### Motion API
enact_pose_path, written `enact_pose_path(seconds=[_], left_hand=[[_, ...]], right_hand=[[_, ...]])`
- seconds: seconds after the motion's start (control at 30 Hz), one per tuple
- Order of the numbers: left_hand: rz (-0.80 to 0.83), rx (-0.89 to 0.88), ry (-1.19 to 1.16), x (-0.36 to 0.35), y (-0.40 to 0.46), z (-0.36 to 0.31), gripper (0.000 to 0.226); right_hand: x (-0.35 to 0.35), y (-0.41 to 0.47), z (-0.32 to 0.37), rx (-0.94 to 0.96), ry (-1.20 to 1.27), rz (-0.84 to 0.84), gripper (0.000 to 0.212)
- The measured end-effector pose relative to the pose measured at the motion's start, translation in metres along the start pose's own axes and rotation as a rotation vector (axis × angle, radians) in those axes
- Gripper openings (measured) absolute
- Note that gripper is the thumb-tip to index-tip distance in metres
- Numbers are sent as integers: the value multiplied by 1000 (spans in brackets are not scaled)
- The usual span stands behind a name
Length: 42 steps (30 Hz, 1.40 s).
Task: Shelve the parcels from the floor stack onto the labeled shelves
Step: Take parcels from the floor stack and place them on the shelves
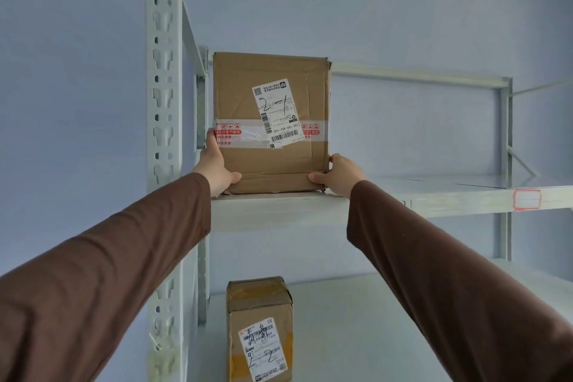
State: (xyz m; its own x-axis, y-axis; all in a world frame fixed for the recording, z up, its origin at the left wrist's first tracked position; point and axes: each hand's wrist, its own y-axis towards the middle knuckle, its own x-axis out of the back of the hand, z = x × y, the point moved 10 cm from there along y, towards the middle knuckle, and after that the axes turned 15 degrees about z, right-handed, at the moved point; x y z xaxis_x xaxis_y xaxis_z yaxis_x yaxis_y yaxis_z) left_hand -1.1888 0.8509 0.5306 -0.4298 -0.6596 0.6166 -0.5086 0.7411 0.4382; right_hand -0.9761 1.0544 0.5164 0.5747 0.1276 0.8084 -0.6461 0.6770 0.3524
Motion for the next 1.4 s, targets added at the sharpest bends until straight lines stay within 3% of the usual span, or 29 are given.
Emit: enact_pose_path(seconds=[0.37,0.7,0.87,1.0,1.1,1.4], left_hand=[[-6,29,25,-3,4,5,115],[-20,-2,137,-3,-5,0,132],[-202,-136,316,6,-22,-23,130],[-346,-358,571,2,-44,-60,115],[-280,-420,663,-24,-48,-74,105],[43,-577,557,-139,-106,-122,88]], right_hand=[[-5,7,0,-13,-22,16,59],[2,-5,-2,-27,9,-25,81],[10,-21,1,14,-3,-120,97],[26,-49,5,87,-141,-280,87],[37,-79,5,95,-314,-376,78],[43,-229,-24,-151,-601,-414,74]])
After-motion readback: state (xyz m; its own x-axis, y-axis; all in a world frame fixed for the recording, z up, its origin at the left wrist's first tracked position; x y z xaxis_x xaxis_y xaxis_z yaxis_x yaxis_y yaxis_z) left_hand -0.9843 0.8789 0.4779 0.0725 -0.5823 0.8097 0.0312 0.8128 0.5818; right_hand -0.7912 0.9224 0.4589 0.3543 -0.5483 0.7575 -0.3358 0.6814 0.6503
